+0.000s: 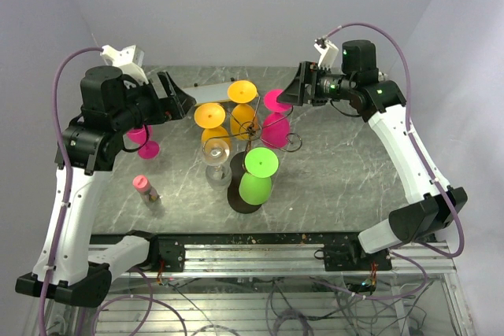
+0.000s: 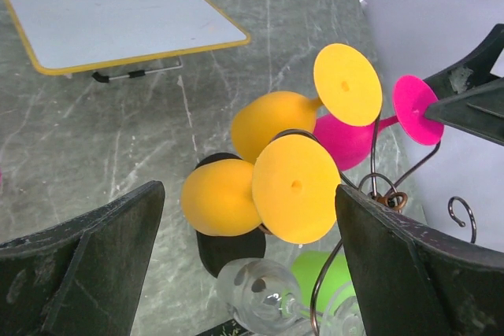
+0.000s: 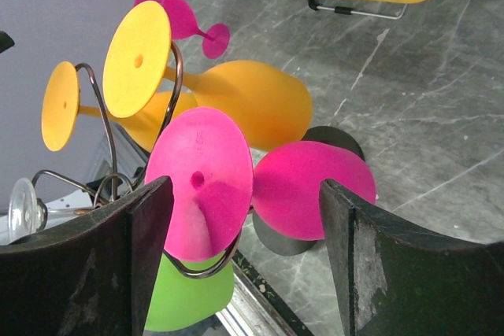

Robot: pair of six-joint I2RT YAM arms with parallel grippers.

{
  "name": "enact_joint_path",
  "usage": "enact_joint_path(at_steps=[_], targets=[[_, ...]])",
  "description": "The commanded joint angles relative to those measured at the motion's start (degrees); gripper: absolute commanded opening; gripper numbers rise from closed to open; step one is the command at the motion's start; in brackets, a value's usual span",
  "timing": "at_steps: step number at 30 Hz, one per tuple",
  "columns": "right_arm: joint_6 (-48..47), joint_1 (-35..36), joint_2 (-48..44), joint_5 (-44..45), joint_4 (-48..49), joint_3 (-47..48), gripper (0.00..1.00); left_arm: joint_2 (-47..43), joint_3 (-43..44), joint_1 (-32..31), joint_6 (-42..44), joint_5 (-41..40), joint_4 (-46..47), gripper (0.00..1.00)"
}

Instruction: Take the wine glass off the wine glass rack

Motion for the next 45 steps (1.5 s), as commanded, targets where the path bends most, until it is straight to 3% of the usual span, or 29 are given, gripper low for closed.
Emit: enact_joint_path(at_steps=[1, 10, 14, 17, 22, 26, 33, 37, 45], targets=[[-1.96, 0.38, 0.71, 2.29, -1.67, 2.06, 0.68, 0.25, 3.29, -0.26, 0.17, 4.53, 1.92, 0.99], [-3.94, 1.41, 3.19, 4.83, -4.52, 5.74, 0.58, -0.07, 0.41, -0.26, -3.58, 10.50, 7.25, 0.99], [-3.67, 1.88, 3.13, 5.01, -4.90, 5.66, 0.44, -0.04, -0.48, -0.26, -4.22, 11.65, 9.05, 0.99], [-3.89, 2.34, 2.75, 7.01, -5.39, 5.87, 0.43, 0.17, 0.06, -0.26, -3.67, 11.08, 8.33, 0.99], [-3.84, 2.56, 2.83, 8.71, -6.60, 7.04, 0.32, 0.07, 0.37, -0.26, -3.80, 11.11, 8.26, 0.99], [-3.26, 2.55, 2.74, 9.71, -7.46, 7.66, 0.16, 0.06, 1.24, -0.26, -3.92, 11.02, 7.56, 0.99], [-1.41, 2.57, 1.39, 10.71, -7.23, 8.05, 0.05, -0.13, 2.59, -0.26, -4.59, 10.50, 6.93, 0.99], [3.11, 2.57, -0.21, 10.24, -4.28, 6.16, 0.01, -0.25, 3.30, -0.26, -5.80, 11.86, 7.80, 1.00], [22.31, 2.57, -6.00, 14.52, 4.26, -1.89, 0.00, -0.29, 4.07, -0.26, -5.83, 10.98, 7.35, 1.00]])
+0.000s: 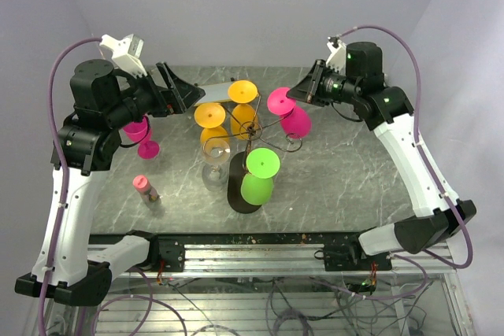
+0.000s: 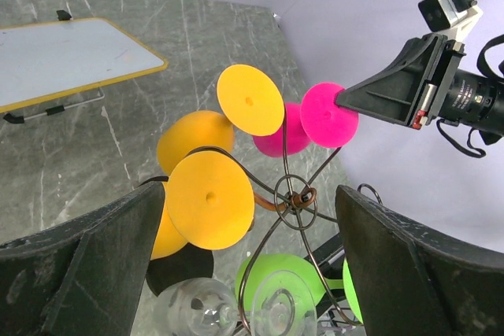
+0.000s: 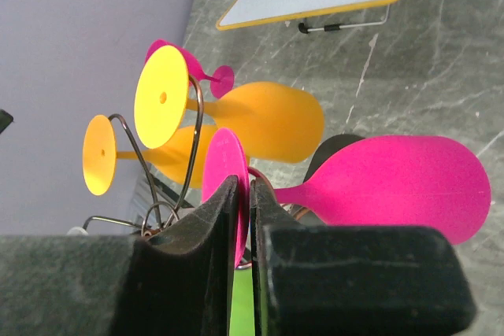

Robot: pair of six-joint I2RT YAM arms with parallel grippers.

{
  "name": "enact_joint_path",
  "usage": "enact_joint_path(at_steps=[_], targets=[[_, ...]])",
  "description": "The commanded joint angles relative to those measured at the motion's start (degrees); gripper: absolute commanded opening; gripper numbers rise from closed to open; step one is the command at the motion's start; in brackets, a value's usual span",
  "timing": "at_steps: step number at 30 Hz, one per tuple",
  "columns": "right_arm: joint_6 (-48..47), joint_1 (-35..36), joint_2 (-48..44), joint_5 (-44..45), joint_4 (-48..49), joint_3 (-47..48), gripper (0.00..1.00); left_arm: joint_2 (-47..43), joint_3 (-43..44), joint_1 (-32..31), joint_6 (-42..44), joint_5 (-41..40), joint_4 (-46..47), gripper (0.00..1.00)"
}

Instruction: Take the wine glass off the wine glass rack

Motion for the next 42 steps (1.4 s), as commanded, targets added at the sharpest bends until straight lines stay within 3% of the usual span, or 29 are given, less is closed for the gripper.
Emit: enact_joint_path(at_steps=[1, 11, 26, 37, 42], targets=[[13.10, -0.07, -3.26, 4.24, 4.55, -3.51, 0.00, -0.67, 1.40, -0.26, -0.77, 1.19, 1.39, 1.00], [23.90, -0.16, -8.45, 3.80, 5.08, -8.27, 0.00, -0.62, 1.39, -0.26, -1.04, 1.79, 1.82, 0.99], [25.43, -0.38, -13.10, 2.95, 5.27, -13.07, 0.00, -1.41, -0.57, -0.26, -1.99, 2.48, 3.10, 0.99], [26.75, -2.90, -15.91, 8.12, 3.43, -13.71, 0.00, -1.41, -1.01, -0.26, -2.42, 2.60, 3.47, 0.99], [25.78, -4.57, -17.34, 4.84, 2.63, -14.00, 0.00, -1.58, -1.38, -0.25, -2.06, 2.10, 2.86, 0.99]])
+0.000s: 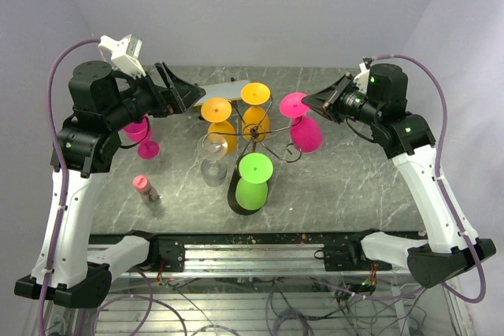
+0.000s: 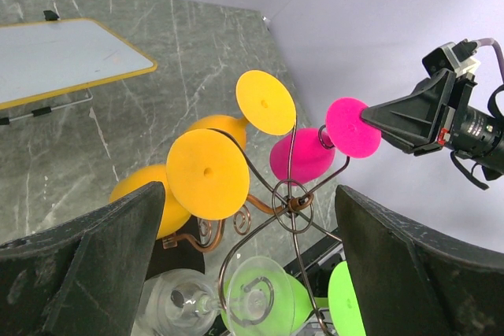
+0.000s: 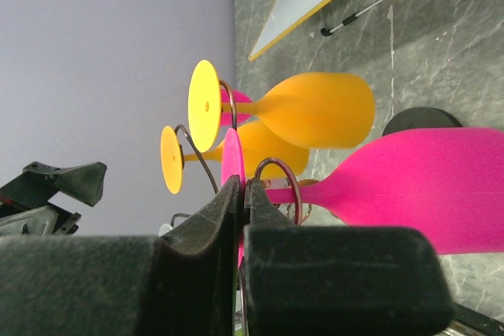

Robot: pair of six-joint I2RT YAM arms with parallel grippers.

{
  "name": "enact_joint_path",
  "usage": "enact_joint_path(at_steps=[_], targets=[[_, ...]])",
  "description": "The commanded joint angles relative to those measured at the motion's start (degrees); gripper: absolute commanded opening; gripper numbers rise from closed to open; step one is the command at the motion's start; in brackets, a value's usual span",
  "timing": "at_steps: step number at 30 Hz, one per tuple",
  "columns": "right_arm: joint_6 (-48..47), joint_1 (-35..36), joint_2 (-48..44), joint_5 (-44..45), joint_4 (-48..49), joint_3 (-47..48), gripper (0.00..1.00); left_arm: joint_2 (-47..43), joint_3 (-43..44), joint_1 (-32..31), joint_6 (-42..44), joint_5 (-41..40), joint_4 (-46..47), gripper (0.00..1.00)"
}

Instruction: Take the wine glass off the wine glass rack

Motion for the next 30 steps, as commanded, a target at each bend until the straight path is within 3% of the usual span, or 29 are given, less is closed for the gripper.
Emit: enact_joint_path(at_steps=[1, 15, 30], targets=[[-0.74, -1.10, -2.75, -2.08, -0.44, -0.85, 0.00, -0.68, -0.28, -0.26, -0.07, 1.12, 1.43, 0.99], [-4.67, -1.04, -0.97, -23.01, 9.33, -2.11, 0.00, 0.13, -1.27, -0.25, -1.42, 2.30, 3.87, 0.99], [-0.47, -0.95, 6.73, -26.91, 17.20, -0.43, 0.00, -0.95, -0.96, -0.26, -0.54, 1.18, 1.91, 0.99]])
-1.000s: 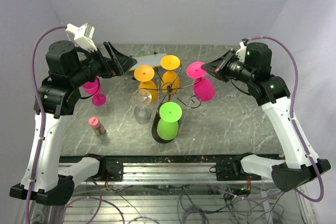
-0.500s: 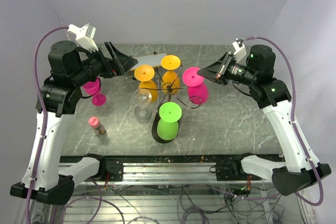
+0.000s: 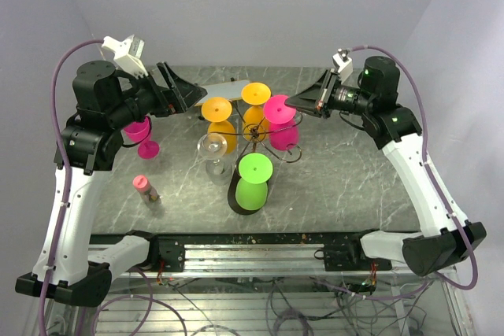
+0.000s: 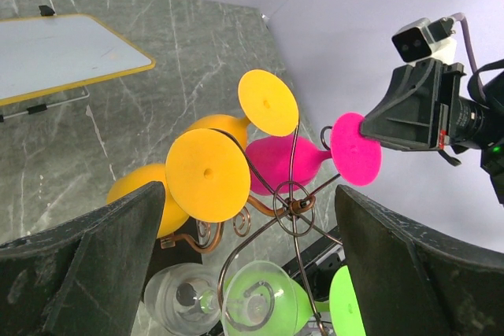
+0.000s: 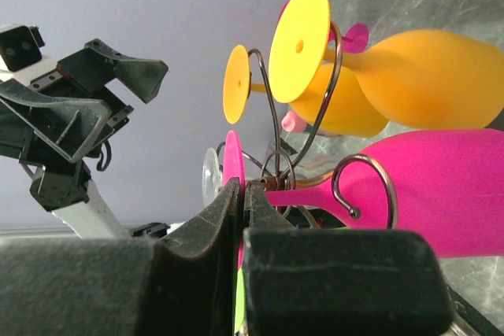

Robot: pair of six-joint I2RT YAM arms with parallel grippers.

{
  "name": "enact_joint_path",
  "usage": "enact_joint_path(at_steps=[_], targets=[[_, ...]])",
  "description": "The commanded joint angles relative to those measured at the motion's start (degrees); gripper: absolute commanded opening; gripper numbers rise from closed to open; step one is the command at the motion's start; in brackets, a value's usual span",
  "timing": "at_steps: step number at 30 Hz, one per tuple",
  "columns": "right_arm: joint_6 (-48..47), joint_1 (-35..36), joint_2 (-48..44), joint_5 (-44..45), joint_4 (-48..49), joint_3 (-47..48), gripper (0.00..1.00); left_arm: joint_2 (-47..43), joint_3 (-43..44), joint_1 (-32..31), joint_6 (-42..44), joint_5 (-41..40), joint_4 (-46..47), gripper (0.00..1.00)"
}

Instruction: Take the wine glass off the wine glass rack

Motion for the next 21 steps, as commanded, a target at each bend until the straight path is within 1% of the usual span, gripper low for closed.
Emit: enact_joint_path(at_steps=[1, 9, 12, 17, 21], targets=[[1.62, -0.07, 1.81, -1.32, 4.54, 1.71, 0.00, -1.41, -0.18, -0.26, 0.07, 0.60, 0.76, 0.99], [4.69, -0.04, 4.25, 1.50, 8.16, 1.67, 0.00, -2.24, 0.08, -0.26, 0.18, -0.33, 0.07, 0.99], [5.45, -0.15, 4.74, 3.50, 6.89, 2.44, 0.00, -2.40, 0.59, -0.26, 0.51, -0.16, -0.84, 0.99], [6.70, -0.73, 4.25, 9.69, 4.83, 2.33, 0.00, -2.40, 1.14, -0.26, 0.89, -1.12, -1.96, 0.99], [6.64, -2.87, 3.03, 13.01, 3.80, 2.76, 0.00, -1.02, 2.14, -0.26, 1.31, 0.43, -1.36, 0.99]])
